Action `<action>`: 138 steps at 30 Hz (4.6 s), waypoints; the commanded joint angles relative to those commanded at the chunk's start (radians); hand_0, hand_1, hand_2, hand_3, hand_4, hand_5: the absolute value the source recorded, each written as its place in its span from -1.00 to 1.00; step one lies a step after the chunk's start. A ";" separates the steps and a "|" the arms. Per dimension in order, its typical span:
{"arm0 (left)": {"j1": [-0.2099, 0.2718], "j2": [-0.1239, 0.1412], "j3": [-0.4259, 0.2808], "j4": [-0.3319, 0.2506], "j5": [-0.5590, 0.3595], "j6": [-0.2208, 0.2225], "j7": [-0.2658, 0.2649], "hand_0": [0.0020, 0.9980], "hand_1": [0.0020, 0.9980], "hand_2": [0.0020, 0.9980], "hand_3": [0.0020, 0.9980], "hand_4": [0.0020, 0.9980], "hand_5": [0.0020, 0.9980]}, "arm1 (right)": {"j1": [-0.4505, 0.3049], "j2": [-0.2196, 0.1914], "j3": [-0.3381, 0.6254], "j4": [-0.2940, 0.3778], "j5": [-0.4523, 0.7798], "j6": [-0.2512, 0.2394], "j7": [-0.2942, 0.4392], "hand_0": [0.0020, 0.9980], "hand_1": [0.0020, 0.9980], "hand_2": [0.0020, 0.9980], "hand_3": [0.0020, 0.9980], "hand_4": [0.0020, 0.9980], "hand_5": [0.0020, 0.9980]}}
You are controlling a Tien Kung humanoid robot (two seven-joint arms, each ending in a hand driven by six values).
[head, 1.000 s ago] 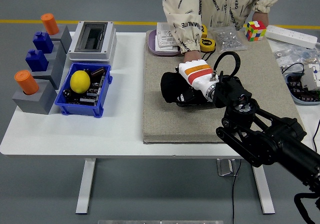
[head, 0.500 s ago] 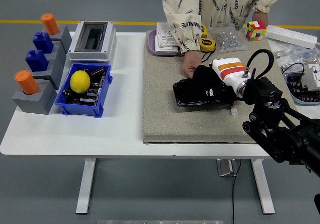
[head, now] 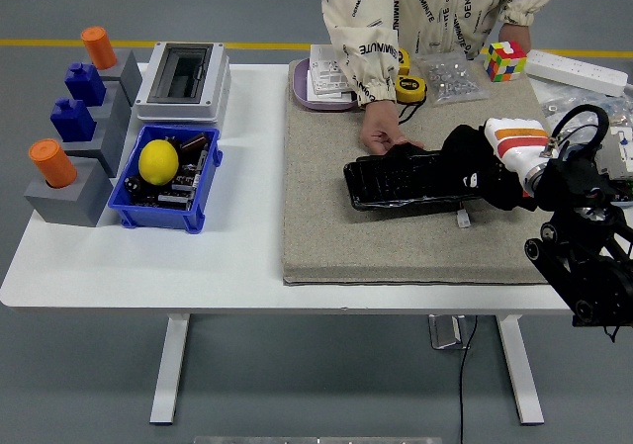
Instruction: Pick the rag up,wipe the panel,place it on the desk
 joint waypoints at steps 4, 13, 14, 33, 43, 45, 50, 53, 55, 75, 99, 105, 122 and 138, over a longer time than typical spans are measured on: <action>0.002 0.001 -0.005 0.000 0.004 0.000 0.002 0.30 0.39 0.48 0.13 0.20 -0.05 | -0.011 -0.019 0.037 -0.016 -0.006 0.002 -0.001 -0.43 -0.22 -0.09 -0.07 1.00 -0.51; -0.006 0.002 0.008 0.000 -0.006 -0.001 -0.005 0.30 0.39 0.49 0.13 0.20 -0.05 | -0.012 -0.027 0.049 -0.014 -0.006 0.002 0.000 -0.43 -0.22 -0.09 -0.07 1.00 -0.51; -0.006 0.002 0.008 0.000 -0.006 -0.001 -0.005 0.30 0.39 0.49 0.13 0.20 -0.05 | -0.011 -0.025 0.046 -0.012 -0.006 0.002 0.000 -0.43 -0.22 -0.09 -0.07 1.00 -0.51; 0.000 0.007 0.014 0.000 0.001 -0.002 -0.001 0.30 0.39 0.48 0.13 0.20 -0.05 | 0.041 0.040 -0.102 0.008 0.022 0.004 -0.010 -0.43 -0.22 -0.09 -0.07 1.00 -0.50; 0.003 0.013 0.019 0.000 0.004 -0.002 0.001 0.30 0.39 0.48 0.13 0.20 -0.05 | 0.086 0.092 -0.189 0.033 0.034 0.008 -0.016 -0.43 -0.22 -0.09 -0.07 1.00 -0.49; 0.004 0.012 0.021 0.000 0.003 -0.002 0.001 0.30 0.39 0.48 0.13 0.20 -0.05 | 0.099 0.106 -0.225 0.052 0.042 0.012 -0.020 -0.43 -0.22 -0.09 -0.07 1.00 -0.49; 0.004 0.011 0.020 0.000 0.004 -0.002 0.002 0.30 0.39 0.48 0.13 0.20 -0.05 | 0.123 0.126 -0.295 0.091 0.058 0.017 -0.026 -0.43 -0.22 -0.09 -0.07 1.00 -0.48; 0.001 0.011 0.020 0.000 0.004 -0.001 0.002 0.30 0.39 0.49 0.13 0.20 -0.05 | 0.144 0.136 -0.348 0.110 0.070 0.022 -0.027 -0.43 -0.22 -0.09 -0.07 1.00 -0.47; -0.001 0.011 0.022 0.000 0.002 -0.002 0.001 0.30 0.39 0.49 0.13 0.20 -0.05 | 0.154 0.143 -0.372 0.118 0.073 0.024 -0.029 -0.43 -0.22 -0.09 -0.07 1.00 -0.47; -0.002 0.009 0.013 0.000 0.004 0.000 0.002 0.30 0.39 0.49 0.13 0.20 -0.05 | 0.197 0.160 -0.408 0.080 0.086 0.022 -0.023 -0.43 -0.22 -0.09 -0.07 1.00 -0.47; 0.000 0.001 -0.001 0.000 0.003 0.001 0.000 0.30 0.39 0.49 0.13 0.20 -0.05 | 0.113 0.031 -0.233 -0.124 0.060 0.022 -0.007 -0.42 -0.22 -0.09 -0.07 1.00 -0.48; 0.001 0.001 0.001 0.000 0.001 0.000 -0.002 0.30 0.39 0.48 0.13 0.20 -0.05 | 0.090 0.001 -0.161 -0.153 0.051 0.022 -0.005 -0.42 -0.22 -0.09 -0.07 1.00 -0.48; 0.008 0.003 0.007 0.000 0.001 0.000 -0.001 0.30 0.39 0.49 0.13 0.20 -0.05 | 0.058 -0.055 -0.047 -0.144 0.028 0.020 -0.007 -0.42 -0.22 -0.09 -0.07 1.00 -0.49; 0.010 0.002 0.001 0.000 0.007 -0.001 0.000 0.30 0.39 0.48 0.13 0.20 -0.05 | 0.043 -0.085 0.001 -0.122 0.020 0.021 -0.010 -0.42 -0.22 -0.09 -0.07 1.00 -0.48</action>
